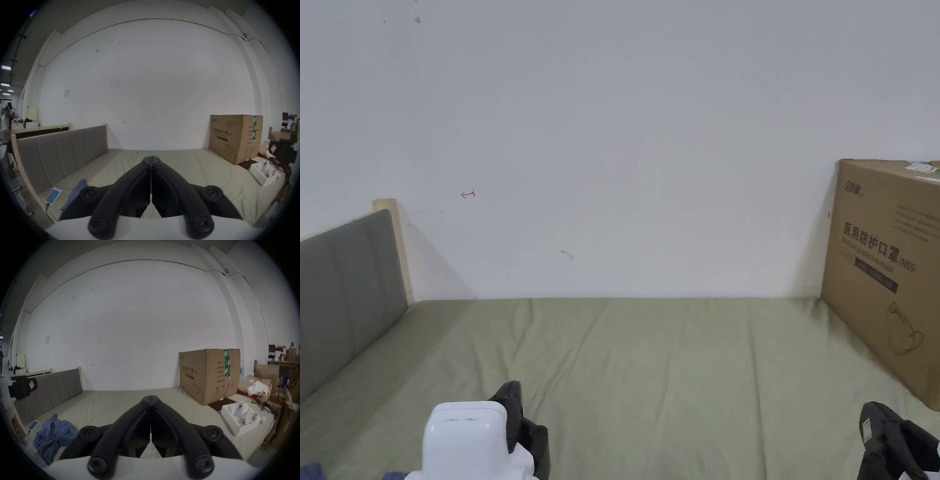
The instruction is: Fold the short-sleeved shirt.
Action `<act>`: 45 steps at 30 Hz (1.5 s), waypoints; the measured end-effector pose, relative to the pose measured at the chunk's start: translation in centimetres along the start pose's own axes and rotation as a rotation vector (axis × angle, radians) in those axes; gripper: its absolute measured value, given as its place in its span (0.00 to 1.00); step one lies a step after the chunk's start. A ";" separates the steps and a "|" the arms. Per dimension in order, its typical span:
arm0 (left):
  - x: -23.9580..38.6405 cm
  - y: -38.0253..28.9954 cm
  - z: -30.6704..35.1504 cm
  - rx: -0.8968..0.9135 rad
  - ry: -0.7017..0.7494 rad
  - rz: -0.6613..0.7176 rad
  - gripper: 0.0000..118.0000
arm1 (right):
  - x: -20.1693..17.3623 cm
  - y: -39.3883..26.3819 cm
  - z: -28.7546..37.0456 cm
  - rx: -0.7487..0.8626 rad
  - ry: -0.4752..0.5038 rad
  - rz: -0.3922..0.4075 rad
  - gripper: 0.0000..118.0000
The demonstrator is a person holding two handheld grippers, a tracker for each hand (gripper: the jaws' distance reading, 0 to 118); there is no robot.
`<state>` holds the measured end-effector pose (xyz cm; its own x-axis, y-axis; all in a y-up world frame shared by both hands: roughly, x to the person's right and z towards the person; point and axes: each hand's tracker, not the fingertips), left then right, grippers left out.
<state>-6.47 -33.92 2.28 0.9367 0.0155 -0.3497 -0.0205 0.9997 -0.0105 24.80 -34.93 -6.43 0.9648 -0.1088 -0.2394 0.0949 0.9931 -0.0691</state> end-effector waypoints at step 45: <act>-26.9 -16.6 -20.4 -1.119 0.112 0.390 0.94 | -10.3 -6.9 -6.7 -0.441 0.397 0.038 0.00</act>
<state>-38.47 -51.24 -7.22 0.7650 0.2586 -0.5898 -0.6431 0.3566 -0.6777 12.58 -41.00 -9.94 0.7920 -0.1665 -0.5873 -0.1305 0.8937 -0.4294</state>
